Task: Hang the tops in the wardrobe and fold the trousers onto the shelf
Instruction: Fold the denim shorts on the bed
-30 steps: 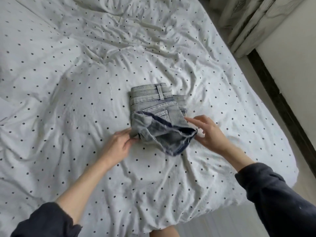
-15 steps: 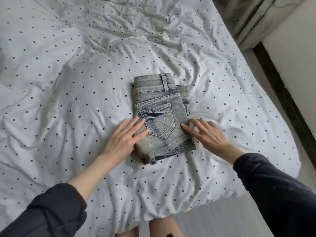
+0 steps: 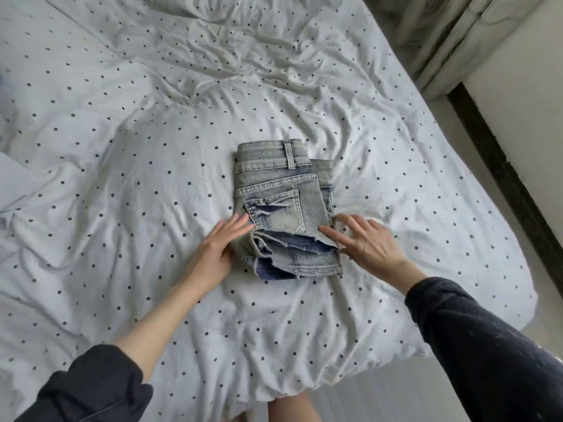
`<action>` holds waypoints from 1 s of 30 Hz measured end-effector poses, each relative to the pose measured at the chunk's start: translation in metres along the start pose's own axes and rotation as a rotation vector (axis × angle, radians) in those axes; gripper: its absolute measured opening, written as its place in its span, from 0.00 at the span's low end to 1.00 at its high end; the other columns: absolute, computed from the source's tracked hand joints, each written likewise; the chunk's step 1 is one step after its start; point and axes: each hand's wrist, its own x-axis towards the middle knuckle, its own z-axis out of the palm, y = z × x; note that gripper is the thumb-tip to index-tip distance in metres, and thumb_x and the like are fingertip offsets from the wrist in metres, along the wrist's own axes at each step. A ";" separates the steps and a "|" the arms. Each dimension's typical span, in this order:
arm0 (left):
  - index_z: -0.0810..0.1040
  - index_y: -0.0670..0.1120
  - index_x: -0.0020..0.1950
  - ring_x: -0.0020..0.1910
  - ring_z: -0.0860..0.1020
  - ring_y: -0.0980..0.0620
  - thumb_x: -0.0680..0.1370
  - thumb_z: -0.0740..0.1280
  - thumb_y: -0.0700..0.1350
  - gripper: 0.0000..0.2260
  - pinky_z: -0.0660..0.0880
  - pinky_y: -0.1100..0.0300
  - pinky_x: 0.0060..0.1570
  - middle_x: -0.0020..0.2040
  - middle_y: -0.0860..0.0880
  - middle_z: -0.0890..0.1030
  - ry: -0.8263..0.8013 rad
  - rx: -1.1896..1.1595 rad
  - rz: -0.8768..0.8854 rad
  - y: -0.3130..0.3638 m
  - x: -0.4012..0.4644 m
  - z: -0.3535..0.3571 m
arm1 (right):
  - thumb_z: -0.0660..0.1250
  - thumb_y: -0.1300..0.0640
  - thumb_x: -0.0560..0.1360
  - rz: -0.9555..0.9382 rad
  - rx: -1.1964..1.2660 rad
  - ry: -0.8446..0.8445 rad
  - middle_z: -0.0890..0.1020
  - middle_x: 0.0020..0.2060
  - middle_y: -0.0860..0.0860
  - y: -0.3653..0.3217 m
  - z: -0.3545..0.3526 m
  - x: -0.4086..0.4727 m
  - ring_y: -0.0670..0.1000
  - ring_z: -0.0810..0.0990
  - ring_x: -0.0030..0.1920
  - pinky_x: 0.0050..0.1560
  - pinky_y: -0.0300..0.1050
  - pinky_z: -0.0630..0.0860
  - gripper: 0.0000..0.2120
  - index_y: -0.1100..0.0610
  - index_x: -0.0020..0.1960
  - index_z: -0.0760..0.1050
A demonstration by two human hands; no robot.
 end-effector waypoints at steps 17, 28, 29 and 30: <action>0.64 0.44 0.29 0.37 0.70 0.44 0.77 0.64 0.54 0.21 0.63 0.57 0.35 0.29 0.45 0.70 0.380 -0.045 -0.706 0.043 0.124 -0.041 | 0.68 0.43 0.73 1.078 0.897 0.060 0.71 0.25 0.50 0.007 -0.053 0.128 0.50 0.69 0.27 0.28 0.41 0.63 0.24 0.57 0.27 0.66; 0.78 0.42 0.52 0.49 0.78 0.48 0.71 0.74 0.49 0.15 0.73 0.55 0.53 0.48 0.46 0.82 -0.023 -0.571 -0.855 0.014 0.138 -0.053 | 0.73 0.55 0.71 1.191 1.158 -0.210 0.73 0.34 0.53 0.030 -0.059 0.136 0.47 0.69 0.31 0.28 0.38 0.64 0.15 0.57 0.36 0.67; 0.79 0.43 0.49 0.47 0.78 0.49 0.71 0.74 0.48 0.12 0.72 0.55 0.52 0.46 0.46 0.82 -0.041 -0.588 -0.855 0.016 0.139 -0.054 | 0.72 0.57 0.72 1.195 1.196 -0.220 0.72 0.34 0.52 0.031 -0.063 0.134 0.47 0.69 0.32 0.26 0.37 0.64 0.14 0.58 0.37 0.67; 0.78 0.45 0.46 0.43 0.78 0.49 0.72 0.73 0.47 0.08 0.71 0.57 0.47 0.43 0.46 0.81 -0.055 -0.612 -0.852 0.019 0.138 -0.054 | 0.72 0.59 0.72 1.197 1.231 -0.227 0.72 0.34 0.52 0.031 -0.067 0.130 0.47 0.69 0.32 0.25 0.36 0.65 0.13 0.58 0.37 0.68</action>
